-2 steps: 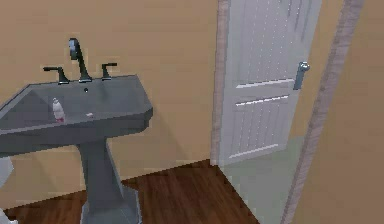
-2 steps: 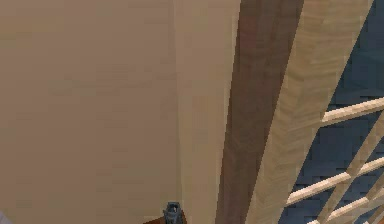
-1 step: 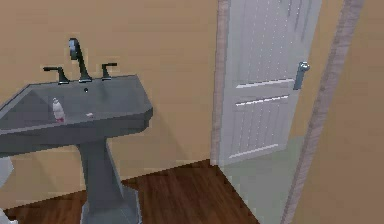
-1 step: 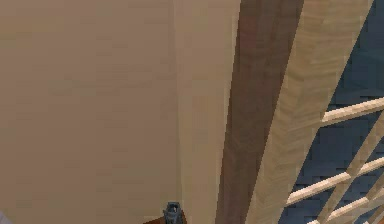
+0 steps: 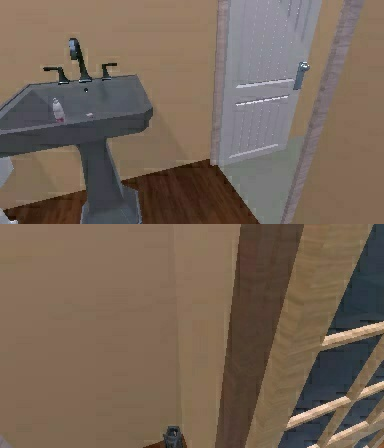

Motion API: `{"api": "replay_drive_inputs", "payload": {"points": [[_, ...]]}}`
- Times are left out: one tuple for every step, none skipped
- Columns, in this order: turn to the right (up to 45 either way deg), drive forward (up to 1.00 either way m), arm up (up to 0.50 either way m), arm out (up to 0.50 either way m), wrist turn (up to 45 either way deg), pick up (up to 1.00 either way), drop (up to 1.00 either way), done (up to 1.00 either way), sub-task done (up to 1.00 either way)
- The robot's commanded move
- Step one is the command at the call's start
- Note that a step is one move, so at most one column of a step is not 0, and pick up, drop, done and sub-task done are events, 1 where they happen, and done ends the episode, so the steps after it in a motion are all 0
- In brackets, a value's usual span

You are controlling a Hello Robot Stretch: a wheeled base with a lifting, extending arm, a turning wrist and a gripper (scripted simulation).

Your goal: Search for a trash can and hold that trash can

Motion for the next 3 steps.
{"api": "replay_drive_inputs", "payload": {"points": [[45.0,0.0,0.0,0.0,0.0,0.0,0.0,0.0,0.0],[45.0,0.0,0.0,0.0,0.0,0.0,0.0,0.0,0.0],[45.0,0.0,0.0,0.0,0.0,0.0,0.0,0.0,0.0]]}}
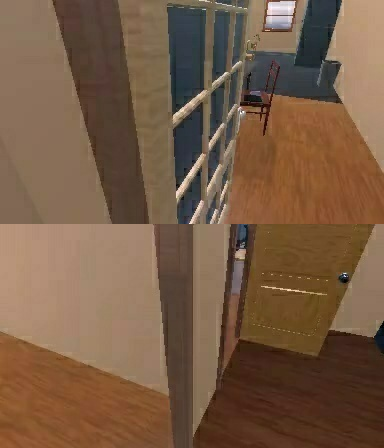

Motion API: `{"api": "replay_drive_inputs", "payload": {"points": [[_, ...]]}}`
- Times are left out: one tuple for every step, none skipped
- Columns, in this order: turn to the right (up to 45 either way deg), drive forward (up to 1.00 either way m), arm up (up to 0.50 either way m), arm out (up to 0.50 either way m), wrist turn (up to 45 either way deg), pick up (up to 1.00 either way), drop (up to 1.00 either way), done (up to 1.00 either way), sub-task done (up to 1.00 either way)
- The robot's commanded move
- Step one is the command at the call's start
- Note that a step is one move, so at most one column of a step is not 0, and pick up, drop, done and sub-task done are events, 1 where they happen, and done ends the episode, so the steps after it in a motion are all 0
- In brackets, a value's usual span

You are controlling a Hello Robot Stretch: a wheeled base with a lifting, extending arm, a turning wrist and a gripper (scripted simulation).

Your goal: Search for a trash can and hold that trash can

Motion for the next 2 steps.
{"api": "replay_drive_inputs", "payload": {"points": [[27.0,0.0,0.0,0.0,0.0,0.0,0.0,0.0,0.0],[0.0,0.25,0.0,0.0,0.0,0.0,0.0,0.0,0.0]]}}
